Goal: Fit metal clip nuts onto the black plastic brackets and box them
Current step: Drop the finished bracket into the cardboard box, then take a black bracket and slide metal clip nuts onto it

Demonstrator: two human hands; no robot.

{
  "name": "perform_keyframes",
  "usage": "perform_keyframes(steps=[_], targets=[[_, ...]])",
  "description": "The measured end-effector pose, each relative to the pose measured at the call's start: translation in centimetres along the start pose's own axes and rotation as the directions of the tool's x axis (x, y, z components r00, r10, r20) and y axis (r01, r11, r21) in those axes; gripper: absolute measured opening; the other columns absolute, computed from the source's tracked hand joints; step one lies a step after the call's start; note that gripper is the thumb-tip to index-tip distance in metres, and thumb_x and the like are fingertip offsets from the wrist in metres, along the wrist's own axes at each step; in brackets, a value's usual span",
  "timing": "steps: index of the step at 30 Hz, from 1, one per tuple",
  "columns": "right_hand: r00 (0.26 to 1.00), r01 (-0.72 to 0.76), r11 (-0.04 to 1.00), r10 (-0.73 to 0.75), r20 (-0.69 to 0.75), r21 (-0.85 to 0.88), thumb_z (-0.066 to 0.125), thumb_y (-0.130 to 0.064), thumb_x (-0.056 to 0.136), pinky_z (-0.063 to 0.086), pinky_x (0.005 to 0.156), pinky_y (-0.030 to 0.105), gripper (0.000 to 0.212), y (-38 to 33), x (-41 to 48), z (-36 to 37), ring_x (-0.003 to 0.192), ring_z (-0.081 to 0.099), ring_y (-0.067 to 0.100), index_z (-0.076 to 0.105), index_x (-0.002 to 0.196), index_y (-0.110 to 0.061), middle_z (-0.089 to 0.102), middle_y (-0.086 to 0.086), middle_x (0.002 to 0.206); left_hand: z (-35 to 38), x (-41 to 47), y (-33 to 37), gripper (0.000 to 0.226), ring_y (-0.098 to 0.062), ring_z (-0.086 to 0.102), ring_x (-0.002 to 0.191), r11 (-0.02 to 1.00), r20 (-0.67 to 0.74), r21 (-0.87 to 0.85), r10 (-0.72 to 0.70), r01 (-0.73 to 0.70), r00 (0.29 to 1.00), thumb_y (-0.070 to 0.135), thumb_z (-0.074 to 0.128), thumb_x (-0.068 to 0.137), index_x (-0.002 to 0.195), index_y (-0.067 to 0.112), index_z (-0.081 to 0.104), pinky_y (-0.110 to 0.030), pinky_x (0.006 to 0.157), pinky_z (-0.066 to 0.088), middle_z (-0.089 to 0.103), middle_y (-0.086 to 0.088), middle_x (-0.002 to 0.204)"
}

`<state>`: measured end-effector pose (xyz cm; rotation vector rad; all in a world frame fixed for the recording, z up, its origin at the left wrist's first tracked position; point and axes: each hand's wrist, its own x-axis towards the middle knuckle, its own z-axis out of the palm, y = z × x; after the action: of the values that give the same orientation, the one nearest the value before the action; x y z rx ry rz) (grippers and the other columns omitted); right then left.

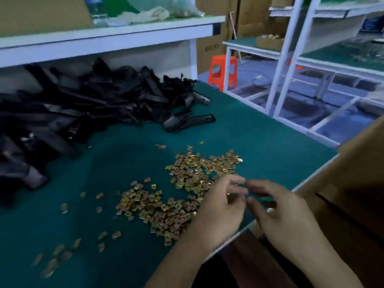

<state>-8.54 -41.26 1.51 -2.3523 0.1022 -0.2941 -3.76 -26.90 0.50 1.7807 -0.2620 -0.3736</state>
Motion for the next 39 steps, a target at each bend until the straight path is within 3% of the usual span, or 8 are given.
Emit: perform_keyframes(steps=[7,11,19,22,25,28,33,39], targets=[[0.911,0.267,0.964,-0.254,0.324,0.006,0.072,-0.021,0.084,0.029,0.089,-0.001,0.066,-9.7,5.0,11.5,0.114,0.042,-0.019,0.044,0.137,-0.05,0.048,-0.032,0.121,-13.4,-3.1,-2.9,0.04,-0.002,0.065,0.099,1.0,-0.418,0.03,0.011,0.002,0.908,0.001,0.054,0.094,0.108,0.038,0.06,-0.021,0.09,0.051,0.07,0.012,0.104],[0.794,0.366,0.928,-0.351,0.497,0.072,0.066,-0.025,0.089,0.031,0.104,0.015,0.071,-16.9,6.6,19.0,0.131,0.04,0.011,0.034,0.151,-0.041,0.045,-0.009,0.134,-21.7,-6.1,-5.6,0.045,0.002,0.061,0.104,0.988,-0.655,0.142,0.043,0.068,0.754,-0.008,0.055,0.09,0.117,0.026,0.065,-0.016,0.094,0.047,0.067,0.012,0.111],[0.678,0.401,0.906,-0.197,0.709,-0.132,0.067,-0.061,0.084,0.031,0.117,0.05,0.081,-23.1,7.9,27.5,0.146,0.022,0.022,0.023,0.151,-0.048,0.025,-0.005,0.155,-37.4,-13.1,-11.2,0.051,-0.038,0.026,0.139,0.83,-0.988,0.125,0.156,0.543,-0.011,0.016,0.073,0.085,0.131,0.028,0.055,-0.052,0.107,0.03,0.036,-0.017,0.15],[0.71,0.397,0.913,-0.242,0.662,-0.092,0.066,-0.061,0.085,0.03,0.117,0.049,0.08,-24.2,7.5,29.1,0.146,0.024,0.02,0.025,0.151,-0.044,0.029,-0.006,0.155,-41.8,-14.4,-12.6,0.08,-0.035,0.009,0.151,0.772,-0.998,0.061,0.039,0.633,0.048,0.039,0.076,0.086,0.153,0.039,0.034,-0.062,0.116,0.021,0.011,-0.018,0.164],[0.713,0.36,0.924,-0.364,0.6,0.132,0.07,-0.051,0.088,0.036,0.114,0.042,0.085,-27.4,7.1,32.0,0.148,0.022,0.019,0.013,0.151,-0.052,0.014,-0.009,0.161,-43.8,-14.5,-13.7,0.068,-0.038,0.025,0.147,0.799,-0.981,0.155,0.056,0.582,0.185,0.041,0.073,0.09,0.15,0.035,0.043,-0.059,0.115,0.03,0.035,-0.016,0.157],[0.716,0.31,0.921,-0.39,0.579,0.237,0.071,-0.039,0.09,0.039,0.109,0.041,0.094,-31.1,7.4,35.3,0.15,0.018,0.022,0.001,0.15,-0.057,-0.001,-0.013,0.163,-44.2,-14.3,-14.3,0.049,-0.036,0.049,0.127,0.812,-0.968,0.238,0.153,0.532,0.199,0.034,0.079,0.087,0.129,0.024,0.057,-0.056,0.101,0.043,0.059,-0.011,0.131],[0.802,0.276,0.927,-0.368,0.47,0.255,0.067,-0.025,0.095,0.049,0.092,0.032,0.064,-32.5,8.9,38.0,0.123,0.044,0.021,0.036,0.149,-0.04,0.035,-0.003,0.133,-44.1,-14.7,-14.3,0.035,-0.01,0.05,0.097,0.861,-0.928,0.369,0.319,0.351,0.192,-0.003,0.076,0.082,0.085,0.024,0.053,-0.011,0.078,0.036,0.055,0.003,0.104],[0.757,0.351,0.835,-0.519,0.397,0.423,0.081,-0.02,0.082,0.044,0.085,0.012,0.07,-31.4,8.1,35.3,0.113,0.05,-0.001,0.049,0.139,-0.045,0.045,-0.018,0.121,-43.1,-14.9,-12.9,0.042,0.006,0.053,0.106,0.871,-0.862,0.477,0.436,0.122,0.258,-0.021,0.059,0.078,0.083,0.02,0.059,-0.005,0.085,0.039,0.054,0.016,0.113]])
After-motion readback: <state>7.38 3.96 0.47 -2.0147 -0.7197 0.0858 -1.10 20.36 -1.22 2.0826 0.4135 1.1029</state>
